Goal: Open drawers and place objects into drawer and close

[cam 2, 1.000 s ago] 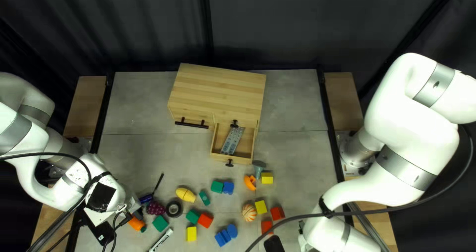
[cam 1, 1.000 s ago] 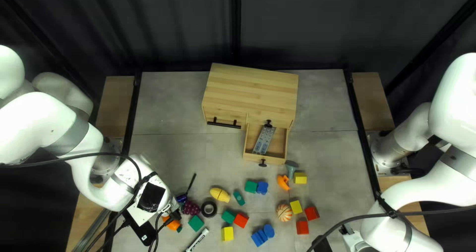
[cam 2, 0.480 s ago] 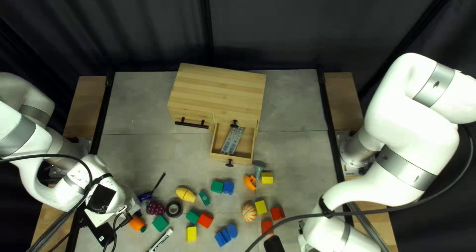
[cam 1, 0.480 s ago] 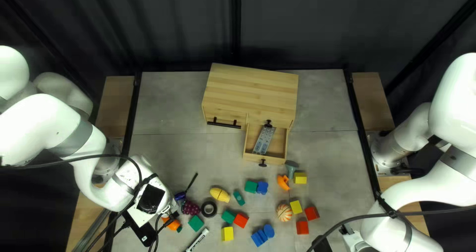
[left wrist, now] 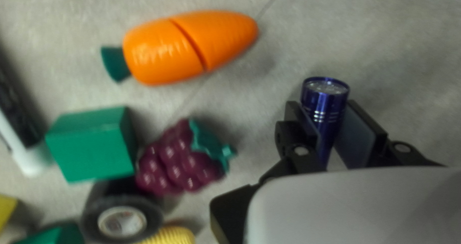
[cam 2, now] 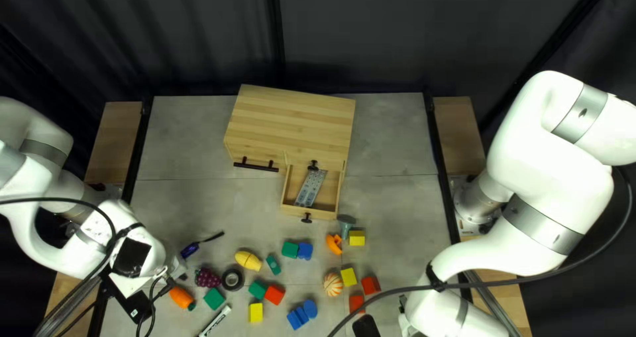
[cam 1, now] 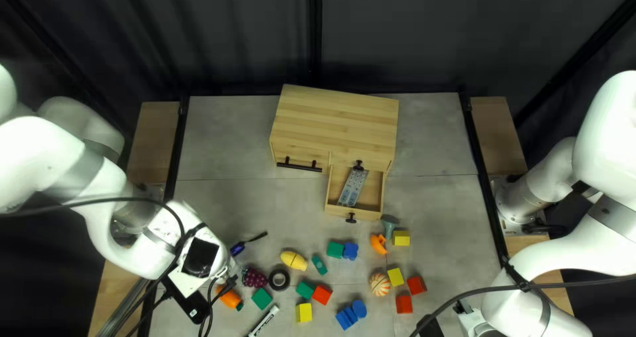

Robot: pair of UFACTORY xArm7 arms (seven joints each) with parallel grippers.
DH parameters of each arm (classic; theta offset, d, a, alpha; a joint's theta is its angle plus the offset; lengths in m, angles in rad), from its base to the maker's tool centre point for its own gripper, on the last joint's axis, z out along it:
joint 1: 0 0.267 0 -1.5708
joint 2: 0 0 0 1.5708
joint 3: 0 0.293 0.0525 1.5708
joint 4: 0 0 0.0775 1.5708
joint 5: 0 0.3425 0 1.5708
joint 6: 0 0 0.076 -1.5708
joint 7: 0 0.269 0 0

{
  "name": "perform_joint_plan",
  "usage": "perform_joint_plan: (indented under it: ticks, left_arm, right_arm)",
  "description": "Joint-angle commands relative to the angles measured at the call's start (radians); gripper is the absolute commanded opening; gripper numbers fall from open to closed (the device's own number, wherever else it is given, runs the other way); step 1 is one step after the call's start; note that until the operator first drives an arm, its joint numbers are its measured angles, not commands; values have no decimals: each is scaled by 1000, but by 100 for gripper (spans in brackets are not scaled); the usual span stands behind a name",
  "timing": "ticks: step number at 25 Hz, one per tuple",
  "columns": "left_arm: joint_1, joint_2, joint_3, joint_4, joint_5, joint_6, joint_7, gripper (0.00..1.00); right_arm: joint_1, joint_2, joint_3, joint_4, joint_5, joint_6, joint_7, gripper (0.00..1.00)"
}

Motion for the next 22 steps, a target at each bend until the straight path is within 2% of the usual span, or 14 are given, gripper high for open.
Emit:
perform_joint_plan:
  ticks: [1, 4, 6, 13, 18, 22]
  left_arm:
    - [38, 11, 16, 120, 53, 88, -19, 0]
    - [66, 61, 25, 205, 110, 122, -23, 0]
    - [91, 125, 38, 294, 169, 139, -24, 0]
    - [120, 298, 69, 485, 279, 90, -31, 0]
    - [123, 396, 83, 585, 294, 55, -62, 0]
    - [132, 436, 99, 613, 295, 12, -98, 0]
  right_arm:
    - [0, 0, 0, 0, 0, 0, 0, 100]
    - [0, 0, 0, 0, 0, 0, 0, 100]
    - [0, 0, 0, 0, 0, 0, 0, 100]
    - [0, 0, 0, 0, 0, 0, 0, 100]
    - [0, 0, 0, 0, 0, 0, 0, 100]
    - [0, 0, 0, 0, 0, 0, 0, 100]
